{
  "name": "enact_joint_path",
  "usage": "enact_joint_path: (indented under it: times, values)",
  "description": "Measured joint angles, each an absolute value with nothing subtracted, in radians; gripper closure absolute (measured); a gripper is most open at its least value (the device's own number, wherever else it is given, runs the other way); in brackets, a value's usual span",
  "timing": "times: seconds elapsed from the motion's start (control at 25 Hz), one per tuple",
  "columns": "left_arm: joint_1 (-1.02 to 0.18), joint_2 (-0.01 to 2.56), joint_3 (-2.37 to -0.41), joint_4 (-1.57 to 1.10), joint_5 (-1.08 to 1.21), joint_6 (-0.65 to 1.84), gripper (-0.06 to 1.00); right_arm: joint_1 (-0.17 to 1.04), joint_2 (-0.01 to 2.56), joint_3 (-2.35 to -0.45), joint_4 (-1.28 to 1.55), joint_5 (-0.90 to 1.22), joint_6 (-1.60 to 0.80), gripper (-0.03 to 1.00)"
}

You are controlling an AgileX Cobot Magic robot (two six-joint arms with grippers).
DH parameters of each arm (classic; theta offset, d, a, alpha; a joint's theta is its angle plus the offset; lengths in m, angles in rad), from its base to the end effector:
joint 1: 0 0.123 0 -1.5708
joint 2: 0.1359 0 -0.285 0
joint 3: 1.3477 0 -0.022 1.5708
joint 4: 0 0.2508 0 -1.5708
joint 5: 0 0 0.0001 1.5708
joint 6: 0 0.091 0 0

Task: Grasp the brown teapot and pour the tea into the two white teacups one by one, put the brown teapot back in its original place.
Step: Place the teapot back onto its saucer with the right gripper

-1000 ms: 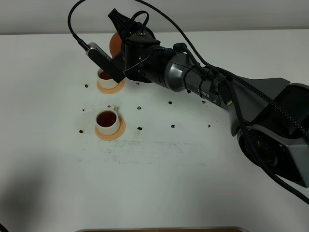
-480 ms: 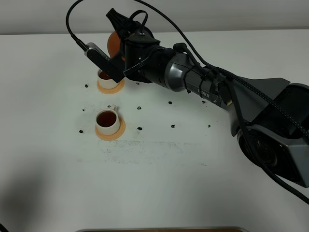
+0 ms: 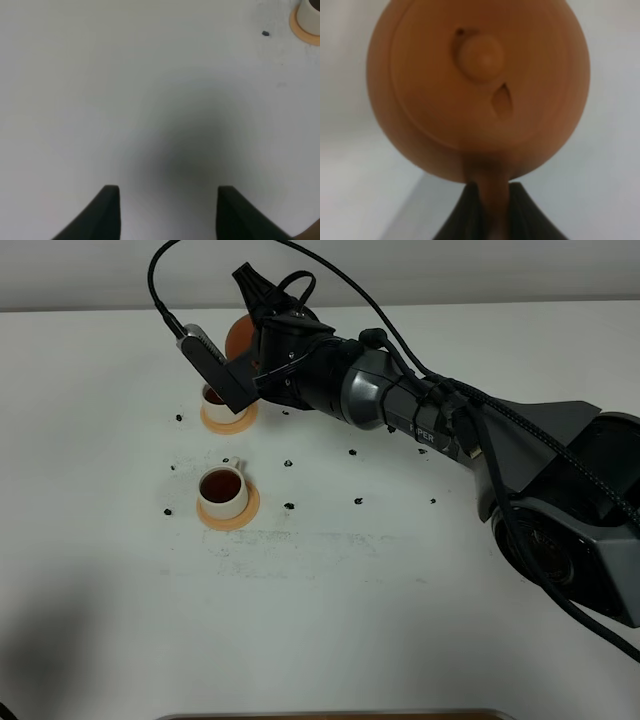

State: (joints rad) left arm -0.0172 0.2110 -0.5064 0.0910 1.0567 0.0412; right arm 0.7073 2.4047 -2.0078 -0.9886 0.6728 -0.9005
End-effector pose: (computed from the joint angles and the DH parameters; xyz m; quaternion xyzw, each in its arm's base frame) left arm 0.0275 0.0067 0.2774 0.0293 0.8998 0.0506 0.4325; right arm 0.4404 0.3141 0.1773 -0.7936 0.3906 -0.4133 0.2164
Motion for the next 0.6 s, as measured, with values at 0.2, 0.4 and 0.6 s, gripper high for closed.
enact_joint_path:
  times: [0.2, 0.4, 0.6]
  values:
    - [-0.017, 0.211, -0.506, 0.091, 1.057, 0.041, 0.49, 0.707, 2.393, -2.008, -0.923, 0.703, -0.864, 0.85]
    - [-0.017, 0.211, -0.506, 0.092, 1.057, 0.041, 0.49, 0.690, 2.324, -2.008, -0.748, 0.767, -0.853, 0.85]
    - [-0.017, 0.211, -0.506, 0.092, 1.057, 0.041, 0.49, 0.655, 2.274, -2.009, -0.521, 0.824, -0.794, 0.85]
